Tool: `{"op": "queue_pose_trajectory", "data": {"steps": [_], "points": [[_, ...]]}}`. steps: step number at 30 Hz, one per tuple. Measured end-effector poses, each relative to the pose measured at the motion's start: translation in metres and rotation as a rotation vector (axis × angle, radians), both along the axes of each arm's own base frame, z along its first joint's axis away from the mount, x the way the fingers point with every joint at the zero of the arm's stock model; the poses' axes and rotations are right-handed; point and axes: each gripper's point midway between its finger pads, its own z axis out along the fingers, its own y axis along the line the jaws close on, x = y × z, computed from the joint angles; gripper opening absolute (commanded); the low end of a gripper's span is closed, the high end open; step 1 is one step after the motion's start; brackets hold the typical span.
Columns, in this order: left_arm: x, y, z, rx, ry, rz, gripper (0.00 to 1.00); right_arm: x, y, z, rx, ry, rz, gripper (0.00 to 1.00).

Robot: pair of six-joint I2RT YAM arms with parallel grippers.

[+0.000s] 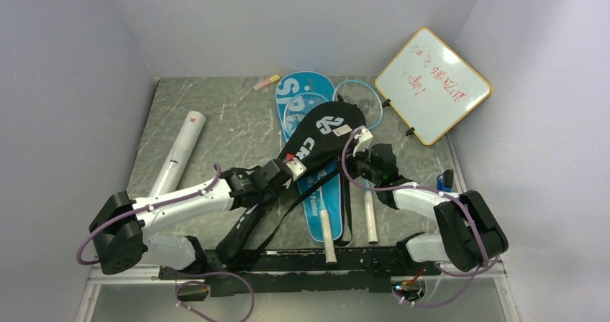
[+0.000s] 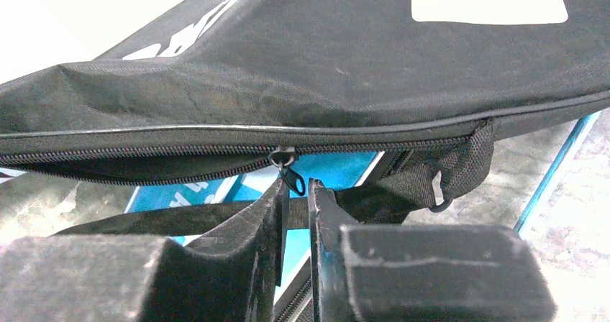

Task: Pack up the badminton gear
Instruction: Zip the racket bag at the center of the board.

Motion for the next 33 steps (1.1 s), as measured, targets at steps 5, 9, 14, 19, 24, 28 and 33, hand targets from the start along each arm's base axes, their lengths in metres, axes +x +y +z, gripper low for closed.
{"op": "queue_pose_trajectory", "data": {"steps": [5, 9, 14, 19, 24, 28, 33], "points": [[-0.001, -0.001, 0.0, -0.003, 0.003, -0.003, 0.05, 0.003, 0.003, 0.005, 0.001, -0.023, 0.007, 0.0], [-0.001, -0.002, 0.0, -0.008, 0.004, -0.004, 0.05, 0.003, 0.006, 0.008, -0.009, -0.017, 0.011, 0.0], [-0.001, -0.002, 0.0, -0.01, 0.007, -0.007, 0.05, -0.003, 0.012, 0.012, -0.03, 0.0, 0.034, 0.0], [-0.002, -0.004, 0.0, -0.015, 0.014, -0.012, 0.05, -0.027, 0.028, 0.014, -0.042, 0.019, 0.103, 0.0], [-0.004, -0.004, -0.001, -0.016, 0.023, -0.02, 0.05, -0.067, 0.063, 0.01, -0.053, 0.048, 0.26, 0.0], [-0.008, -0.007, -0.003, -0.022, 0.043, -0.037, 0.05, -0.095, 0.087, 0.014, -0.046, 0.052, 0.369, 0.0], [-0.014, -0.012, -0.004, -0.045, 0.078, -0.062, 0.12, -0.129, 0.116, 0.025, 0.027, 0.072, 0.493, 0.0]]}}
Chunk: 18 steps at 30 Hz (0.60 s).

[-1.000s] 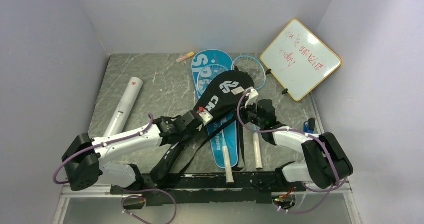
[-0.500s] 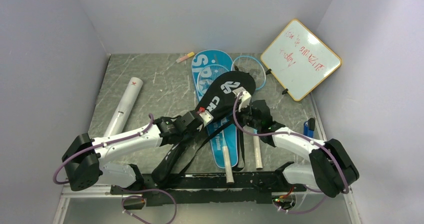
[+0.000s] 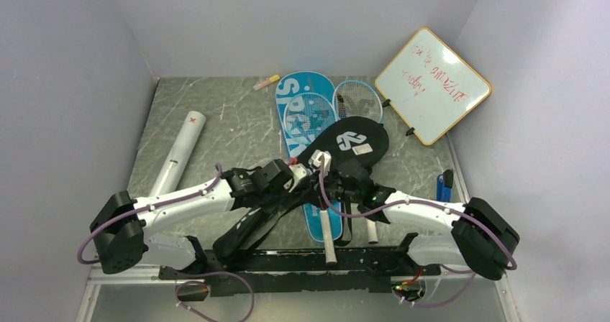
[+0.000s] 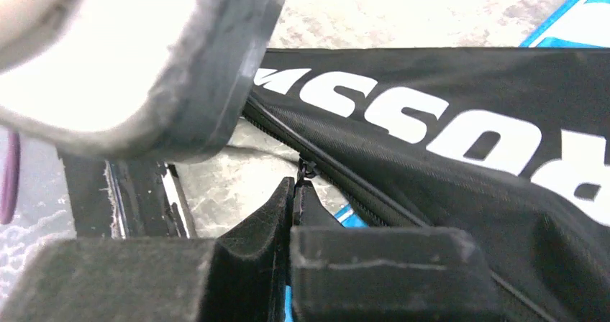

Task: Pack up the badminton gear
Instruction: Zip the racket bag at the center of the board.

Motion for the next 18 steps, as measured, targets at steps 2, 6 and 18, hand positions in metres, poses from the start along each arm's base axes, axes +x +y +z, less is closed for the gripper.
{"op": "queue_pose_trajectory", "data": {"steps": [2, 6, 18], "points": [[-0.002, -0.003, 0.0, -0.013, 0.013, -0.008, 0.22, -0.004, 0.003, 0.002, 0.022, 0.019, 0.002, 0.0], [-0.006, -0.014, -0.003, -0.051, 0.05, -0.018, 0.46, 0.002, -0.005, -0.001, 0.027, 0.08, -0.039, 0.0], [0.006, -0.036, 0.04, -0.339, 0.075, 0.087, 0.64, 0.043, -0.061, -0.024, -0.004, 0.25, -0.27, 0.0]]}}
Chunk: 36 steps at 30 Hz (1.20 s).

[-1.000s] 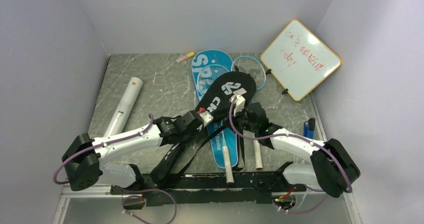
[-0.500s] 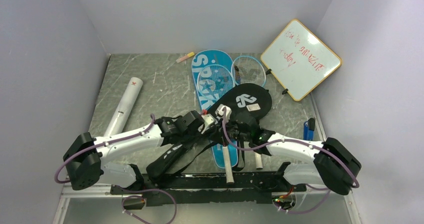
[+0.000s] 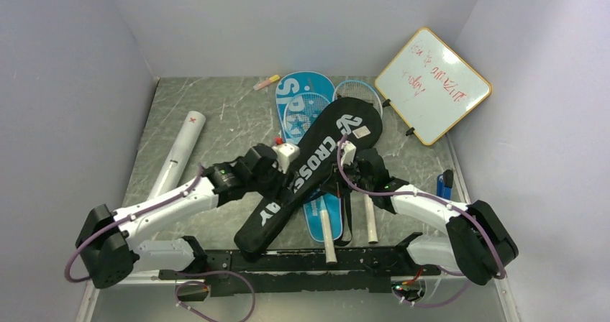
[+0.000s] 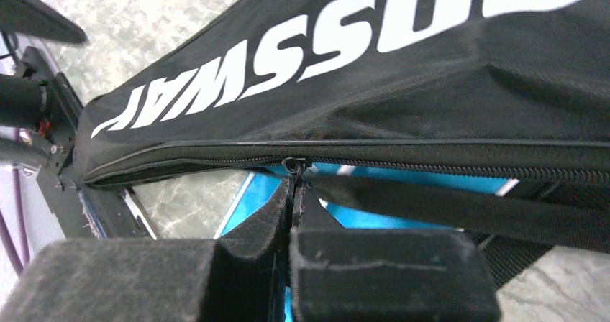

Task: Pack up the badminton gear
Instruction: Zip the racket bag at the center of the board.

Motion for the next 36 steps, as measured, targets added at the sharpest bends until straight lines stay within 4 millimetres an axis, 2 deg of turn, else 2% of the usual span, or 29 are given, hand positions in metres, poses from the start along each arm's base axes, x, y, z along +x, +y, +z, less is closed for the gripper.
{"op": "queue_pose_trajectory", "data": {"steps": [3, 6, 9, 11, 16, 21, 25, 31, 36], "points": [[0.018, 0.013, 0.008, -0.068, 0.012, 0.102, 0.5, 0.001, -0.007, -0.007, -0.029, 0.02, -0.028, 0.0], [0.03, 0.036, -0.009, -0.063, 0.065, 0.215, 0.41, 0.001, -0.008, -0.008, -0.038, 0.021, -0.031, 0.0], [0.022, 0.053, -0.037, -0.032, 0.146, 0.286, 0.31, 0.001, -0.009, -0.009, -0.045, 0.016, -0.025, 0.0], [0.012, 0.055, -0.051, -0.032, 0.197, 0.295, 0.28, -0.001, -0.008, -0.013, -0.057, 0.019, -0.013, 0.0], [-0.004, 0.045, -0.081, -0.06, 0.316, 0.288, 0.23, -0.013, -0.005, -0.026, -0.109, 0.051, 0.032, 0.0], [0.004, 0.022, -0.085, -0.142, 0.356, 0.266, 0.25, -0.024, 0.008, -0.031, -0.17, 0.033, 0.103, 0.0], [0.008, 0.015, -0.087, -0.168, 0.361, 0.259, 0.26, -0.042, 0.025, -0.029, -0.191, 0.005, 0.181, 0.0], [0.018, 0.008, -0.086, -0.198, 0.328, 0.258, 0.26, -0.063, 0.039, -0.032, -0.226, -0.022, 0.227, 0.0], [0.021, 0.006, -0.086, -0.227, 0.313, 0.263, 0.26, -0.104, 0.068, -0.032, -0.211, -0.035, 0.311, 0.0]]}}
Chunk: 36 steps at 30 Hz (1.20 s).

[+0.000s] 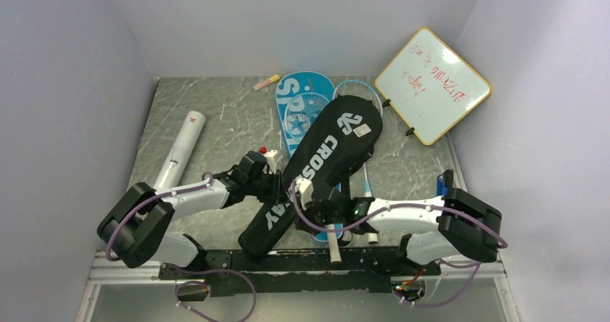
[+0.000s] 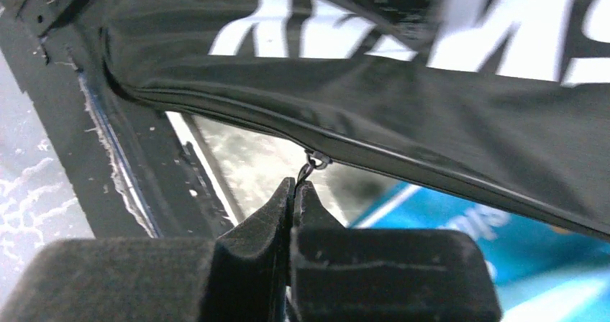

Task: Pack up the badminton gear
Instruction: Zip the racket bag at the center of the board.

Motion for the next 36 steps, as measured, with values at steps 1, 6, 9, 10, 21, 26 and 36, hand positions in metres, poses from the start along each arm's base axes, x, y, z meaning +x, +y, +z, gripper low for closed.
{"op": "queue_pose_trajectory", "data": {"steps": [1, 6, 9, 10, 21, 26, 36], "points": [[0.001, 0.0, 0.0, -0.005, -0.003, 0.003, 0.26, -0.008, 0.006, 0.0, 0.006, -0.001, 0.013, 0.0], [0.003, -0.001, -0.001, -0.031, -0.01, 0.009, 0.26, -0.046, 0.032, -0.009, 0.026, -0.014, 0.048, 0.0], [0.005, -0.003, -0.001, -0.047, -0.01, 0.01, 0.26, -0.067, 0.05, -0.018, 0.016, -0.015, 0.075, 0.0], [0.005, -0.003, -0.001, -0.052, -0.01, 0.012, 0.26, -0.075, 0.057, -0.018, 0.021, -0.014, 0.089, 0.0], [0.007, -0.002, -0.001, -0.067, -0.006, 0.022, 0.26, -0.126, 0.12, -0.019, 0.077, -0.015, 0.173, 0.0], [0.007, 0.0, -0.001, -0.074, -0.001, 0.023, 0.27, -0.127, 0.131, -0.022, 0.081, -0.023, 0.169, 0.07], [0.008, 0.012, 0.005, -0.034, -0.031, 0.042, 0.39, -0.138, 0.135, 0.049, 0.238, -0.04, 0.2, 0.51]]}}
